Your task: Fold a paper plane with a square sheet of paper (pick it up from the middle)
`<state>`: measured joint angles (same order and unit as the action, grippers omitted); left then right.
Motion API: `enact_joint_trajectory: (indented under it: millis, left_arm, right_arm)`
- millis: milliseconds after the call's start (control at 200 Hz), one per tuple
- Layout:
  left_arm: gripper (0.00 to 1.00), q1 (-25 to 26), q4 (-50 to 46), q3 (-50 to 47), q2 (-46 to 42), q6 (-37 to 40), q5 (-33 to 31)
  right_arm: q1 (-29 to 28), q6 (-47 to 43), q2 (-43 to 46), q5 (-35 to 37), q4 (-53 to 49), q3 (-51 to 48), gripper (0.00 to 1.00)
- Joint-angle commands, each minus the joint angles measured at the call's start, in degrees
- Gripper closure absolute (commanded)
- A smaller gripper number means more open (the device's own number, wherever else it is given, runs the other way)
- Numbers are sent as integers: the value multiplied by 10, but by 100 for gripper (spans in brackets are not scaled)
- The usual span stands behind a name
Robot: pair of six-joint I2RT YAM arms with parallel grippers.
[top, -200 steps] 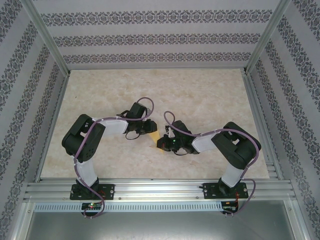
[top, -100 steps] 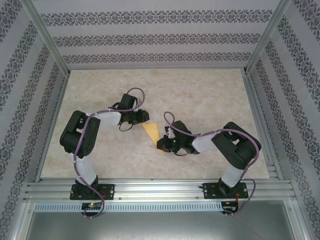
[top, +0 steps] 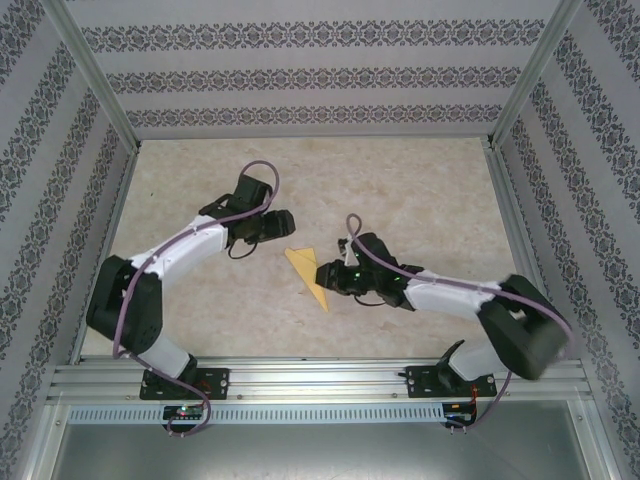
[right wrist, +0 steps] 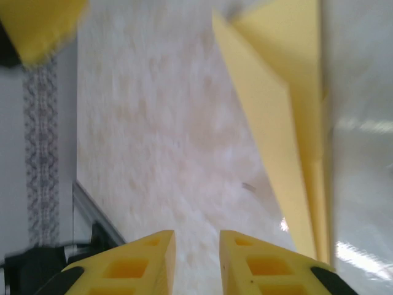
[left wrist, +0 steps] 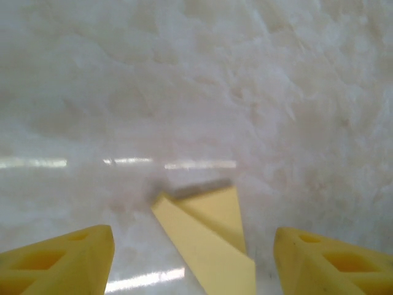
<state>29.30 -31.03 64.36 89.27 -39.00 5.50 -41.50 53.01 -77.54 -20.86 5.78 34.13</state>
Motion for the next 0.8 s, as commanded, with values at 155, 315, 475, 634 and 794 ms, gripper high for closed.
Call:
enact_joint_trajectory:
  millis: [155,315,475,634,794]
  left_arm:
    - [27,132,-169,47,46,-113,-154]
    - [26,183,-239,154,149,-130,-189]
    - [26,196,-263,211,216,-151,-191]
    - [26,196,-276,235,251,-167,-194]
    - [31,197,-288,257,276,-162,-193]
  right_arm:
    - [108,-33,134,152,-142,-56,61]
    - [123,-41,140,138,-140,-61,59]
    - [121,-33,128,124,-125,-68,59]
    - [119,-22,131,124,-114,-83,58]
    - [117,-21,131,122,-116,-85,58]
